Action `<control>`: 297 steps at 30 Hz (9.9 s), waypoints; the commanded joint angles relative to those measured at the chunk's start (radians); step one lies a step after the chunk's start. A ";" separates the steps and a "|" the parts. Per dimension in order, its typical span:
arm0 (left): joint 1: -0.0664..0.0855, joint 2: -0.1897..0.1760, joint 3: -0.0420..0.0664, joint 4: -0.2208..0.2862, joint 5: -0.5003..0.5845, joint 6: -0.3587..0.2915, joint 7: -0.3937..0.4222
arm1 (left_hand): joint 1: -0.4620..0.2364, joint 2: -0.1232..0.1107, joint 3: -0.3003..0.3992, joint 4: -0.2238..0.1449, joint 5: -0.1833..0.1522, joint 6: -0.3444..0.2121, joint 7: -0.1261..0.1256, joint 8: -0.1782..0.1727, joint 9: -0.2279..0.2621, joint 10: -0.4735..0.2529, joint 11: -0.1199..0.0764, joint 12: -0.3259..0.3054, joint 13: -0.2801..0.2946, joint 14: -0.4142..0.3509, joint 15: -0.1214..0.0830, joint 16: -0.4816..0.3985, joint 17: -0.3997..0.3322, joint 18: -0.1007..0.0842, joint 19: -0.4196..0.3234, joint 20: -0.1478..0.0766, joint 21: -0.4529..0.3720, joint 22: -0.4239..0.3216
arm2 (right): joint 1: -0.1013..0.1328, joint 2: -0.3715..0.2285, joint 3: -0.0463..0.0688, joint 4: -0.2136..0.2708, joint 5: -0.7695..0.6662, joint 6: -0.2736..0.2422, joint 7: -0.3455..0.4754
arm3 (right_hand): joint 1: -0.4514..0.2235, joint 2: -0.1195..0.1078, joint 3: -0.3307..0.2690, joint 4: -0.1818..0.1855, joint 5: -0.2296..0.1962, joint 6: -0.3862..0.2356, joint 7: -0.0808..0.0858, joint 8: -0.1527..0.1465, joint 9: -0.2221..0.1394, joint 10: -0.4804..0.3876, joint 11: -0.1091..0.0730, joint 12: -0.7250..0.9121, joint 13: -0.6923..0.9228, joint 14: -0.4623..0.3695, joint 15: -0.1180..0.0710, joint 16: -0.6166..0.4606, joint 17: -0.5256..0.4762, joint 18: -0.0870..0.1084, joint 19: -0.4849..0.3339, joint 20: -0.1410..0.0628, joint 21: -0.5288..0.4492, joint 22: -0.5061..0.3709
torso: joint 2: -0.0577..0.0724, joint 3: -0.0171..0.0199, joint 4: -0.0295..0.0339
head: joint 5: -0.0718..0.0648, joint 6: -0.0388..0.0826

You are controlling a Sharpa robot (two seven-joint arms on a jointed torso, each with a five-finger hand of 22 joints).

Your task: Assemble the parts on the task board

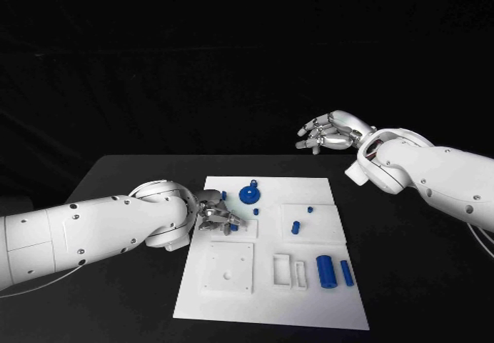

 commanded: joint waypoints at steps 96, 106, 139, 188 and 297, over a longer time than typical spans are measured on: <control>0.054 0.191 0.089 -0.496 0.075 0.207 0.078 | 0.082 -0.014 -0.009 0.006 -0.004 -0.336 0.116 -0.166 -0.083 -0.095 0.112 -0.200 -0.102 -0.097 0.091 -0.173 -0.083 -0.026 -0.095 -0.057 -0.130 -0.069 | -0.008 0.012 0.001 -0.013 -0.003 0.016 -0.001 | -0.002 0.003 -0.008 0.002 0.011 -0.004 0.010 0.003 -0.004 -0.008 0.002 0.009 -0.006 -0.001 0.006 -0.007 0.007 0.014 -0.003 0.003 -0.007 0.004 | 0.009 0.0065 -0.0102 | -0.007 0.015; 0.046 0.202 0.089 -0.512 0.081 0.264 0.074 | 0.041 -0.021 -0.038 0.040 -0.004 -0.331 0.112 -0.162 -0.085 -0.089 0.108 -0.196 -0.096 -0.094 0.087 -0.165 -0.076 -0.022 -0.096 -0.062 -0.130 -0.067 | -0.008 0.012 0.001 -0.010 -0.003 0.016 -0.001 | -0.006 0.003 -0.009 0.003 0.014 -0.005 0.010 0.003 -0.004 -0.008 0.003 0.010 -0.008 -0.001 0.006 -0.008 0.008 0.014 -0.002 0.003 -0.007 0.004 | 0.008 0.0056 -0.0102 | -0.006 0.012; 0.027 0.207 0.089 -0.527 0.080 0.332 0.092 | 0.122 0.099 -0.112 -0.004 0.004 -0.290 0.101 -0.150 -0.102 -0.081 0.098 -0.188 -0.076 -0.094 0.077 -0.149 -0.056 -0.022 -0.098 -0.068 -0.114 -0.046 | -0.008 0.015 0.001 -0.014 -0.004 0.017 -0.001 | 0.000 0.005 -0.006 0.001 0.016 -0.005 0.010 0.003 -0.005 -0.009 0.002 0.011 -0.010 -0.001 0.006 -0.010 0.010 0.014 -0.002 0.002 -0.009 0.005 | 0.009 0.0053 -0.0086 | -0.009 0.006; 0.024 0.211 0.089 -0.533 0.096 0.322 0.091 | 0.245 0.240 -0.143 -0.149 0.015 -0.244 0.098 -0.138 -0.134 -0.070 0.096 -0.197 -0.069 -0.091 0.078 -0.150 -0.049 -0.036 -0.095 -0.068 -0.119 -0.036 | -0.008 0.019 0.001 -0.019 -0.004 0.022 -0.002 | 0.003 0.005 -0.004 0.001 0.017 -0.006 0.011 0.003 -0.006 -0.010 0.003 0.013 -0.012 0.000 0.006 -0.011 0.012 0.014 -0.002 0.002 -0.010 0.007 | 0.009 0.0056 -0.0094 | -0.008 -0.003; 0.024 -0.056 0.043 0.001 -0.006 0.236 -0.065 | 0.178 0.214 0.139 -0.153 0.145 -0.101 0.052 -0.068 -0.143 0.019 0.052 -0.167 -0.041 -0.003 0.055 -0.103 -0.027 -0.034 -0.012 -0.089 -0.065 -0.006 | -0.021 0.010 0.000 -0.019 0.000 0.032 -0.007 | 0.001 0.005 -0.004 0.002 0.032 -0.011 0.012 0.003 -0.009 -0.012 0.004 0.018 -0.018 0.001 0.007 -0.016 0.017 0.014 0.000 0.003 -0.014 0.009 | 0.009 0.0063 -0.0100 | 0.027 -0.024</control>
